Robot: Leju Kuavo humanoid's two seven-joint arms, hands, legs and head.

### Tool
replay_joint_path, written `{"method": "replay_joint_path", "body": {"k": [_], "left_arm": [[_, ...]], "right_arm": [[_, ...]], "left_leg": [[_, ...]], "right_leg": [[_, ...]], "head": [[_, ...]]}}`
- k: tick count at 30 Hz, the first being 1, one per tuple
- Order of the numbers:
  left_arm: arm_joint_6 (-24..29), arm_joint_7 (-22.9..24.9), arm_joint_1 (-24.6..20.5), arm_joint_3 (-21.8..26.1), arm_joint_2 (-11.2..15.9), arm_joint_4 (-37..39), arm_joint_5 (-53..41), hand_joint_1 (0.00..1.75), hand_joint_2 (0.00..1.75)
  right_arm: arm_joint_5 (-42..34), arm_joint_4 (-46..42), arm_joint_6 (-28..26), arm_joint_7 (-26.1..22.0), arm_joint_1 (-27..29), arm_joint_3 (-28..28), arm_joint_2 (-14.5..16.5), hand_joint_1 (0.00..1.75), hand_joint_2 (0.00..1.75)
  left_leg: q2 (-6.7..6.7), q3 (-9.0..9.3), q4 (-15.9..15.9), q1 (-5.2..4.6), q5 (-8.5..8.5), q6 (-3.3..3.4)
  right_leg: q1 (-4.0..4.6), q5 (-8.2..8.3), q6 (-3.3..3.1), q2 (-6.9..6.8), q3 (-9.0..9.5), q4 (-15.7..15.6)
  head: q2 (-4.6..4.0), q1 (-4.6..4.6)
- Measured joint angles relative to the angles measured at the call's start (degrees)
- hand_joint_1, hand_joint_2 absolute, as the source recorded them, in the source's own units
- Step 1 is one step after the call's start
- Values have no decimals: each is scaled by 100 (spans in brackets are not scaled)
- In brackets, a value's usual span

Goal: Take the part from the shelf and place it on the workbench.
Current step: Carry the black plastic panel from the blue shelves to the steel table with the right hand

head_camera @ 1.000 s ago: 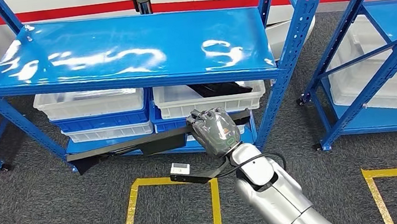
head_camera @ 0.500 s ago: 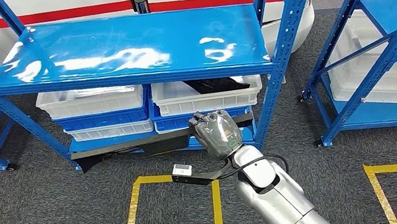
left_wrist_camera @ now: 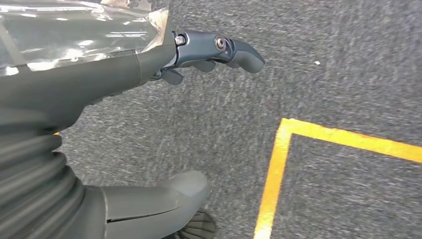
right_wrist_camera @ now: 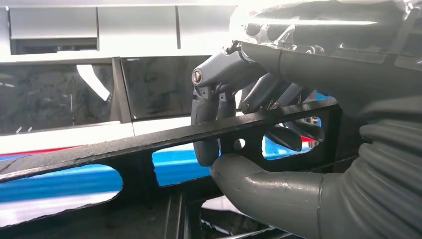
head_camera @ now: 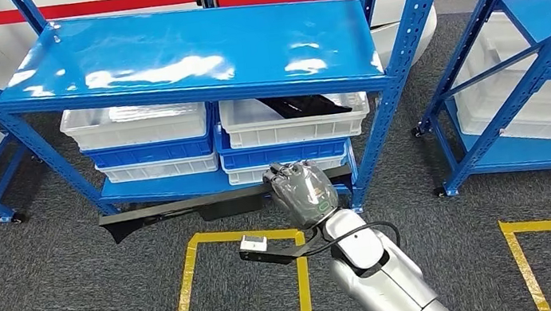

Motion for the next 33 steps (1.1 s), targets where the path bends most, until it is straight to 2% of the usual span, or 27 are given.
{"method": "replay_joint_path", "body": {"k": [1, 2, 3, 5, 6, 7, 8, 9, 11, 12, 14, 15, 16, 17, 18, 20, 21, 22, 25, 26, 27, 28, 30, 31, 32, 33], "left_arm": [[0, 7, 1, 0, -2, 0, 0, 0, 175], [0, 15, 1, 0, -3, 0, 0, 0, 175], [1, 20, 1, 1, -7, 0, 0, 0, 175], [7, 25, -1, 2, -13, 0, 0, 0, 175], [13, 25, -1, 4, -15, 0, -2, 0, 175], [18, 25, -2, 6, -15, 0, -4, 0, 175], [22, 25, -1, 9, -16, 0, -8, 0, 175], [26, 26, 0, 13, -14, 0, -13, 0, 175], [36, 27, 1, 19, 0, 0, -25, 0, 175], [41, 28, 2, 21, 8, 0, -29, 0, 175], [50, 34, 2, 23, 14, 0, -39, 0, 175], [54, 39, 3, 23, 14, 0, -46, 0, 175], [57, 43, 4, 23, 15, 0, -57, 0, 175], [61, 49, 4, 23, 15, 0, -69, 0, 175], [65, 55, 3, 23, 17, 0, -83, 0, 175], [70, 67, -12, 22, 22, 0, -101, 0, 175], [74, 72, -24, 22, 24, 0, -106, 0, 175], [76, 78, -33, 22, 25, 0, -108, 0, 175], [82, 93, -43, 22, 24, 0, -109, 0, 175], [83, 95, -46, 22, 21, -1, -109, 0, 175], [84, 94, -50, 22, 21, -1, -109, 0, 175], [85, 93, -54, 22, 21, -1, -109, 0, 175], [87, 92, -56, 23, 26, -1, -109, 0, 175], [86, 91, -54, 23, 25, -1, -109, 0, 175], [84, 90, -51, 24, 23, 0, -109, 0, 175], [81, 87, -49, 24, 21, 0, -109, 0, 175]], "right_arm": [[0, 0, 9, 1, 14, -4, -10, 175, 175], [-1, 0, 16, 2, 24, -8, -16, 175, 175], [-1, 0, 25, 3, 28, -10, -17, 175, 175], [-3, 0, 48, 3, 19, -9, 0, 175, 175], [-4, 0, 67, 1, 10, -8, 15, 175, 175], [-4, 1, 90, -1, 3, -6, 32, 175, 175], [-5, 2, 116, -6, -1, -2, 46, 175, 175], [-7, 6, 137, -14, -4, 1, 59, 175, 175], [-22, 19, 158, -41, -11, 7, 89, 175, 175], [-35, 28, 158, -57, -15, 10, 110, 175, 175], [-61, 57, 150, -83, -19, 17, 143, 175, 175], [-68, 78, 144, -91, -19, 20, 152, 175, 175], [-72, 100, 137, -97, -19, 21, 155, 175, 175], [-75, 122, 131, -99, -18, 22, 155, 175, 175], [-75, 140, 125, -102, -18, 22, 155, 175, 175], [-75, 160, 114, -102, -22, 21, 155, 175, 175], [-75, 165, 108, -102, -30, 21, 155, 175, 175], [-75, 169, 103, -102, -39, 21, 156, 175, 175], [-78, 186, 92, -107, -64, 21, 165, 175, 175], [-79, 193, 90, -110, -71, 20, 164, 175, 175], [-80, 202, 88, -114, -81, 19, 160, 175, 175], [-82, 215, 85, -117, -91, 18, 155, 175, 175], [-85, 246, 78, -123, -101, 19, 145, 175, 175], [-87, 265, 75, -124, -100, 19, 138, 175, 175], [-89, 283, 74, -125, -99, 20, 131, 175, 175], [-90, 299, 73, -126, -100, 20, 125, 175, 175]], "left_leg": [[-1, -50, 2, -10, 35, 2], [-5, -93, 5, -19, 69, -3], [-11, -126, 8, -27, 98, -12], [-21, -169, 25, -49, 144, -47], [-22, -183, 36, -59, 162, -72], [-22, -195, 45, -68, 180, -100], [-21, -205, 46, -73, 203, -132], [-22, -214, 43, -68, 227, -164], [-26, -281, 138, -41, 135, -229], [-28, -373, 339, -23, -32, -263], [-28, -654, 1050, 14, -502, -333], [-28, -789, 1428, 30, -691, -365], [-27, -849, 1656, 43, -777, -386], [-26, -799, 1673, 56, -759, -398], [-25, -608, 1422, 70, -636, -399], [-24, -77, 619, 82, -363, -380], [-27, 110, 308, 74, -283, -354], [-30, 191, 157, 60, -258, -326], [-25, 163, 88, 29, -186, -202], [-16, 149, 58, 32, -138, -149], [-6, 126, 26, 39, -87, -96], [3, 90, 4, 44, -35, -53], [5, -12, 2, 29, 41, -17], [4, -66, 4, 26, 78, -17], [3, -117, 7, 25, 113, -25], [0, -162, 10, 25, 148, -38]], "right_leg": [[2, -80, 13, 0, -37, 188], [4, -65, 40, 0, 56, 122], [5, 27, 70, 0, 279, -194], [22, 254, 84, 0, 839, -1085], [35, 332, 67, 1, 1014, -1388], [52, 373, 41, 2, 1091, -1534], [70, 396, 15, 2, 1083, -1547], [54, 426, -17, 1, 1072, -1549], [-2, 498, -91, -11, 1046, -1559], [-35, 538, -130, -19, 1021, -1568], [-38, 605, -184, -27, 945, -1567], [-32, 632, -187, -30, 903, -1562], [-28, 658, -185, -31, 864, -1555], [-26, 678, -174, -31, 829, -1545], [-26, 693, -160, -31, 800, -1531], [-13, 716, -131, -29, 759, -1500], [4, 728, -110, -29, 742, -1487], [20, 744, -84, -30, 725, -1479], [33, 793, 24, -30, 673, -1475], [32, 748, 45, -25, 630, -1419], [35, 626, 40, -19, 544, -1249], [33, 438, 20, -13, 411, -946], [15, 28, -14, -5, 97, -138], [9, -93, -2, -3, 3, 163], [4, -128, 28, -2, 10, 260], [1, -78, 69, -2, 138, 119]], "head": [[0, 3], [0, 9], [0, 13], [0, 18], [0, 18], [0, 16], [0, 13], [0, 14], [0, 9], [0, -2], [0, -25], [0, -32], [0, -33], [0, -34], [0, -35], [0, -39], [0, -33], [0, -30], [0, -16], [0, -13], [0, -6], [0, 2], [0, 14], [0, 16], [0, 21], [0, 28]]}}
